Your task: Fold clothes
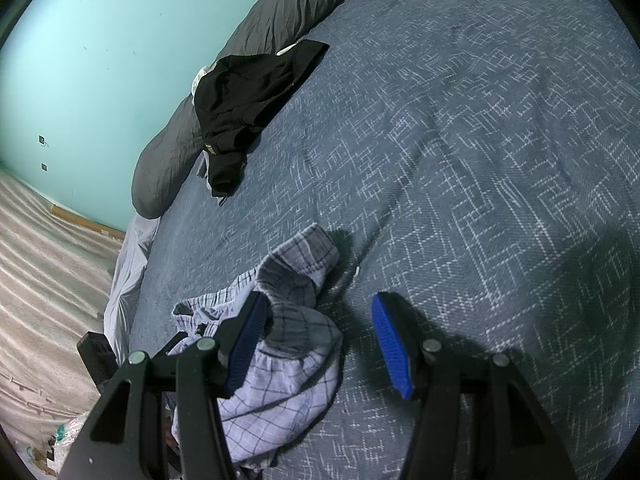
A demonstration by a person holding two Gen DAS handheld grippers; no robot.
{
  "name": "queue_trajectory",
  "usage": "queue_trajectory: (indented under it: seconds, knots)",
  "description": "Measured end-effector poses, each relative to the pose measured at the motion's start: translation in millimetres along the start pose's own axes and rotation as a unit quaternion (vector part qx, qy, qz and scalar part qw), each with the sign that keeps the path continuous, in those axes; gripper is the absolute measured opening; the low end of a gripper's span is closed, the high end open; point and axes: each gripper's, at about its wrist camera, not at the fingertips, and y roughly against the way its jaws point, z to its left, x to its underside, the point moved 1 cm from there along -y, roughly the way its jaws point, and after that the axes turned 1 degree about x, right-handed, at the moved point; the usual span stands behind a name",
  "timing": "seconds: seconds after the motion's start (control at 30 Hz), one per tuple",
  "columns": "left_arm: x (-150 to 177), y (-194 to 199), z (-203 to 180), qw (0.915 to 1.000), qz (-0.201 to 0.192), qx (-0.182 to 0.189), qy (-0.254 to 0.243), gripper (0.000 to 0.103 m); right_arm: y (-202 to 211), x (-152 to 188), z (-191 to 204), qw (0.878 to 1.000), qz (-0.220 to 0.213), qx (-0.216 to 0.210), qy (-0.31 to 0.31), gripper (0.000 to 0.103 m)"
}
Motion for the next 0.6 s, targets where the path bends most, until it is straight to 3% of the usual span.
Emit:
queue_trajectory:
  seconds: [0.1, 0.6]
  knots:
    - [-3, 3, -2, 1.0, -0.007, -0.002, -0.005, 0.006, 0, 0, 0, 1.0, 0.0, 0.0, 0.001, 0.056]
    - [-13, 29, 10, 0.9985, -0.048, -0.022, 0.015, 0.001, 10, -12, -7, 1.0, -0.025, 0.013, -0.004, 0.058]
